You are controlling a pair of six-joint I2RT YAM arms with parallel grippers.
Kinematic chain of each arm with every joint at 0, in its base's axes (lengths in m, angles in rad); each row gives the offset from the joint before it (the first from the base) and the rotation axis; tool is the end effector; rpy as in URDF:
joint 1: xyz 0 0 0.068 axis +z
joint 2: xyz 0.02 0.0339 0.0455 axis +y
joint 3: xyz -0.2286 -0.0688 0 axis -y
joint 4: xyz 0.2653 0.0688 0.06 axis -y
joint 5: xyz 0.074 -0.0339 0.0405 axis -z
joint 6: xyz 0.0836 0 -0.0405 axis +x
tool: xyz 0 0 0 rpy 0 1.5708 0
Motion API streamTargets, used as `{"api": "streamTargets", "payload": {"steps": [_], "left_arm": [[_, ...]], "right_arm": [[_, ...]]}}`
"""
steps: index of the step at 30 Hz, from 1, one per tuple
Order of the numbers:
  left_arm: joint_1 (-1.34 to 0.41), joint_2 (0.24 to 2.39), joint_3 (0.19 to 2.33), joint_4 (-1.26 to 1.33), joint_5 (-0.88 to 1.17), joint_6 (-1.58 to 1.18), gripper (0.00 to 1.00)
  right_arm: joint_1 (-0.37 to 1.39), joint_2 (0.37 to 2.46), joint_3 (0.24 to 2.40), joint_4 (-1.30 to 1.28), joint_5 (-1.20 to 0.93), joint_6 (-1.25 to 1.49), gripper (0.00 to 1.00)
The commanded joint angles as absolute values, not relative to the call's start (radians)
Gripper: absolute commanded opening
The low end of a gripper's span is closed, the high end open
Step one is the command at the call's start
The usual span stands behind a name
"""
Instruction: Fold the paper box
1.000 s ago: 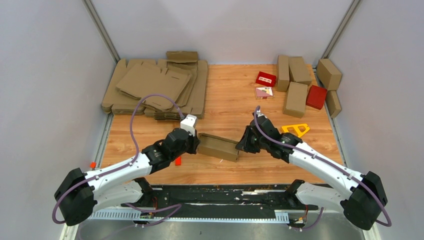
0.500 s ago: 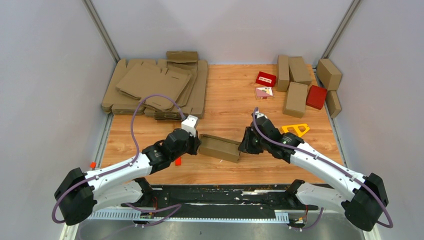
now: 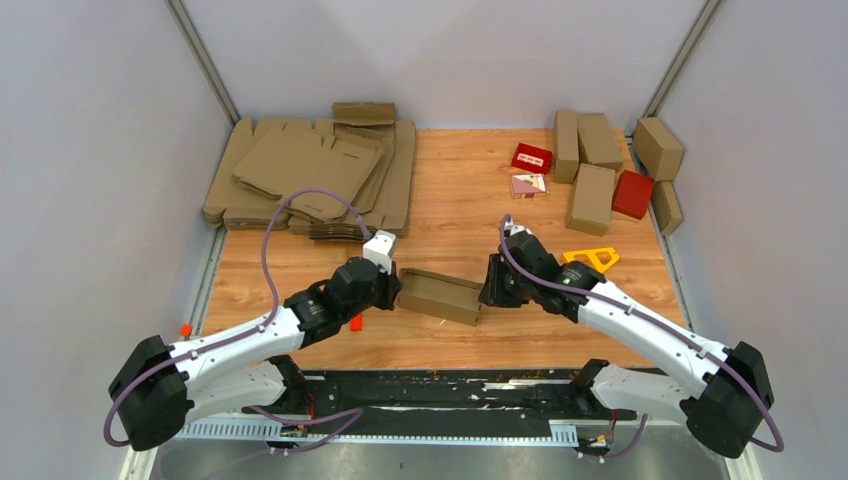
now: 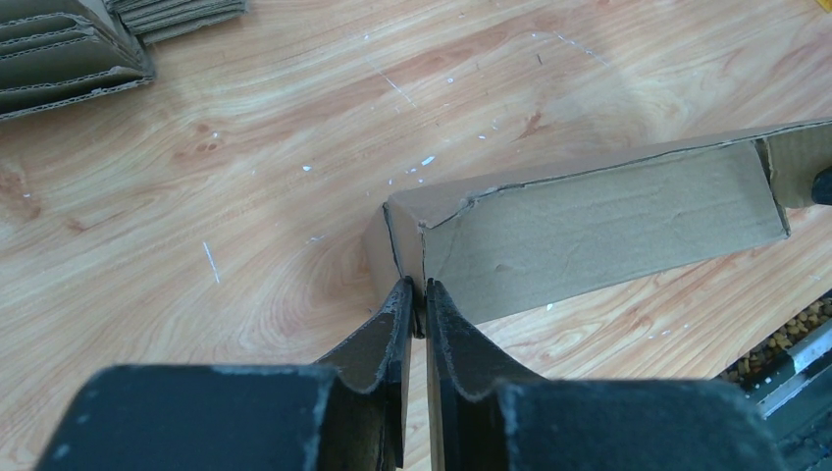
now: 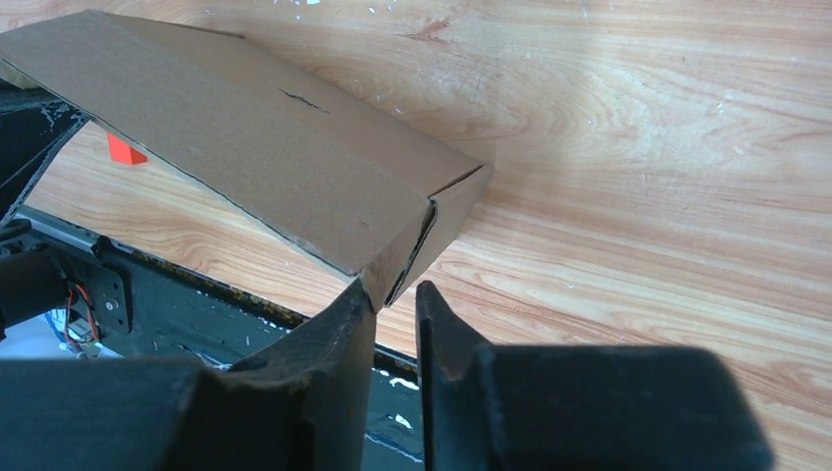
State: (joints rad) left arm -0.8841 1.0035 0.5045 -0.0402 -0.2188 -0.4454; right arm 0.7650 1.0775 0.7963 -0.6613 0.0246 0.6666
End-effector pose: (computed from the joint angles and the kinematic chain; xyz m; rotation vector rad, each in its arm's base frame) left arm 0.1994 -0.2146 0.1521 0.3361 2.1210 -0.5644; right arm 0.2005 0.1896 0.1714 -0.1176 2.5990 0.5305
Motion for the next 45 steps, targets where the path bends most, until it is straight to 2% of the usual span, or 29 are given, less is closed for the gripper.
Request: {"api": "streamTargets", "payload": {"steps": [1,6,11,27,45], "left_arm": [[-0.891,0.997,0.537,-0.056,-0.218,-0.439,0.16],[-0.891,0.998,0.537,-0.053,-0.218,-0.439,0.15],[-0.892,1.006,0.538,-0.05,-0.215,-0.442,0.15],[-0.902,1.017,0.54,-0.041,-0.221,-0.443,0.15],[-0.904,1.008,0.537,-0.047,-0.227,-0.439,0.16]], "right_arm": [[0.769,1.086,0.836,-0.696,0.056,0.638,0.19],[0.769,1.084,0.817,-0.65,0.018,0.651,0.07],[0.771,1.11,0.801,-0.644,-0.001,0.668,0.02],[0.769,1.066,0.804,-0.592,-0.042,0.794,0.0],[0.77,1.077,0.817,-0.693,0.031,0.702,0.0]]}}
